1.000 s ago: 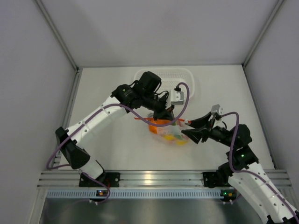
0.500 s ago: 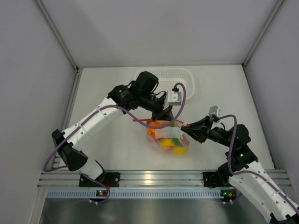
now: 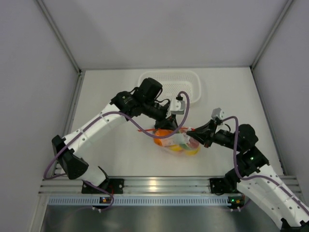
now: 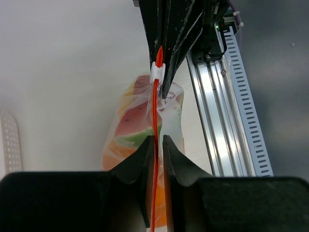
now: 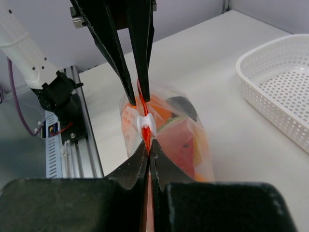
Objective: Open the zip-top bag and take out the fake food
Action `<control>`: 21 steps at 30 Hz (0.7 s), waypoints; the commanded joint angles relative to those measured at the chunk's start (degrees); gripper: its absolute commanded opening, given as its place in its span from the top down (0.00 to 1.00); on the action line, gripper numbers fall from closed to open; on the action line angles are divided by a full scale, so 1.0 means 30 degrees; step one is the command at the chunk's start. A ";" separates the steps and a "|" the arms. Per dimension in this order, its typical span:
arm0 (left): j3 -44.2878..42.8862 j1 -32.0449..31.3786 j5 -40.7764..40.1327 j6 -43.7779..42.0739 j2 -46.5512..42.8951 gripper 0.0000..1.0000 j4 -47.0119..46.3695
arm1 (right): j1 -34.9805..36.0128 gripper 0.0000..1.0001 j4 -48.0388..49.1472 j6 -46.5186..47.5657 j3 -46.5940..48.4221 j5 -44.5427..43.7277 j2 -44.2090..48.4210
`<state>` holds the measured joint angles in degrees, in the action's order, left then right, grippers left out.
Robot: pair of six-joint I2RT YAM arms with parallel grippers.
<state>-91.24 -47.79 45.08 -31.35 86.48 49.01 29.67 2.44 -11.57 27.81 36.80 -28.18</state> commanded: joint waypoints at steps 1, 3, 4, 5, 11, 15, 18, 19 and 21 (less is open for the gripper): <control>-0.0171 -0.0007 0.1613 -0.0799 -0.0293 0.80 -0.1045 | 0.0743 1.00 -0.0752 0.1393 0.1917 -0.0515 -0.0243; -0.0812 -0.0007 0.1789 -0.0770 -0.0028 0.69 -0.1045 | 0.1211 1.00 -0.2037 0.1688 0.2241 -0.0925 -0.0506; -0.1049 -0.0007 0.1790 -0.0769 0.0292 0.65 -0.1045 | 0.1358 1.00 -0.2304 0.1835 0.2504 -0.1334 -0.0594; -0.1370 -0.0007 0.1935 -0.0769 0.0440 0.61 -0.1016 | 0.1766 1.00 -0.2538 0.1923 0.2651 -0.1512 -0.0653; -0.3129 -0.0182 0.3927 -0.1326 0.1437 0.39 -0.1045 | 0.3348 1.00 -0.4006 0.2773 0.3619 -0.3212 -0.1035; -0.3834 -0.1117 0.3227 -0.1297 0.2227 0.42 -0.1045 | 0.3907 1.00 -0.4006 0.2949 0.3679 -0.3825 -0.1240; -0.3718 -0.1442 0.3050 -0.1296 0.2376 0.51 -0.1045 | 0.4230 1.00 -0.3860 0.2949 0.3591 -0.4675 -0.1036; -0.3572 -0.1443 0.3108 -0.1297 0.2347 0.51 -0.1045 | 0.4231 1.00 -0.3801 0.2921 0.3474 -0.4822 -0.0919; -0.3249 -0.1443 0.3108 -0.1443 0.2259 0.57 -0.1045 | 0.4260 1.00 -0.3684 0.2949 0.3386 -0.5086 -0.0685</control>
<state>-100.79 -52.21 52.66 -33.76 93.76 47.77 41.50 -11.62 -3.99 35.77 24.34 -31.83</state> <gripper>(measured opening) 0.459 0.006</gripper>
